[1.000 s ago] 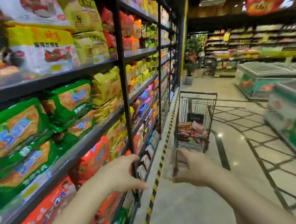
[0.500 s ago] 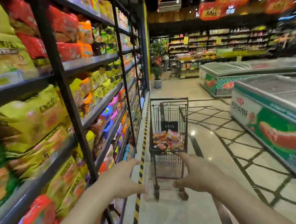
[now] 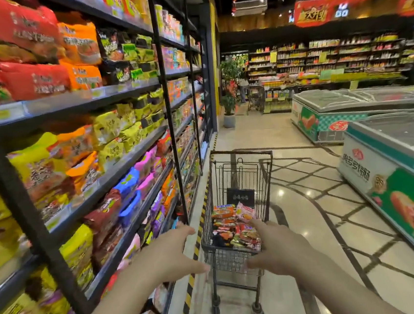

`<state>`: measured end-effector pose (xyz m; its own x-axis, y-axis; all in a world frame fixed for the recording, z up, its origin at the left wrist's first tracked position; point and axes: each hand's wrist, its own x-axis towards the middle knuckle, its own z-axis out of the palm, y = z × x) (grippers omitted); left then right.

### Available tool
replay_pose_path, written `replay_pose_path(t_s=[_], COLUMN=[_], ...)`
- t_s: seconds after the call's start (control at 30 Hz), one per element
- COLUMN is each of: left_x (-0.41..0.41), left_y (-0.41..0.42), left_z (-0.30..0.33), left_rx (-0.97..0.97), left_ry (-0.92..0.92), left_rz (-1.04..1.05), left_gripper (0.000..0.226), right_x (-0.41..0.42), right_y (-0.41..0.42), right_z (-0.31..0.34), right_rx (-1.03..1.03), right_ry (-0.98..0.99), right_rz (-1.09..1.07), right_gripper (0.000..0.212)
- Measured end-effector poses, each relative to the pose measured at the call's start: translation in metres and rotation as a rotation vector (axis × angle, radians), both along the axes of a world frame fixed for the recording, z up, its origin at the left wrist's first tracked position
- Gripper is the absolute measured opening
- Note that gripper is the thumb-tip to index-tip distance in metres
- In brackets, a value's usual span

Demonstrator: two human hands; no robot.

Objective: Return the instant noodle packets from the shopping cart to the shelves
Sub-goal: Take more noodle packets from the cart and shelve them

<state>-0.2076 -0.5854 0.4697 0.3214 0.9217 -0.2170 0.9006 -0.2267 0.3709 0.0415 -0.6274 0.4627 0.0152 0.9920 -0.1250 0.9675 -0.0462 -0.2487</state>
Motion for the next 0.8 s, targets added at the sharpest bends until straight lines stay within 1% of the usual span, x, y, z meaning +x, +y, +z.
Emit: replay_pose_path(t_s=[0.23, 0.43, 0.53, 0.67, 0.8], left_x=[0.023, 0.034, 0.044, 0.061, 0.083], left_y=[0.112, 0.240, 0.306, 0.376, 0.441], left_z=[-0.029, -0.055, -0.062, -0.072, -0.095], left_rx=[-0.030, -0.085, -0.090, -0.097, -0.165], left_ry=[-0.024, -0.046, -0.030, -0.013, -0.040], left_rz=[0.001, -0.027, -0.076, -0.120, -0.138], left_gripper=[0.104, 0.106, 0.104, 0.096, 0.083], right_x=[0.024, 0.034, 0.038, 0.044, 0.063], right_y=[0.105, 0.217, 0.278, 0.344, 0.400], right_z=[-0.017, -0.030, -0.036, -0.053, -0.085], right_rx=[-0.033, -0.078, -0.089, -0.122, -0.177], right_ry=[-0.005, -0.009, -0.008, 0.035, 0.058], right_rz=[-0.028, -0.079, -0.123, -0.190, -0.254], right_gripper=[0.103, 0.096, 0.102, 0.104, 0.094])
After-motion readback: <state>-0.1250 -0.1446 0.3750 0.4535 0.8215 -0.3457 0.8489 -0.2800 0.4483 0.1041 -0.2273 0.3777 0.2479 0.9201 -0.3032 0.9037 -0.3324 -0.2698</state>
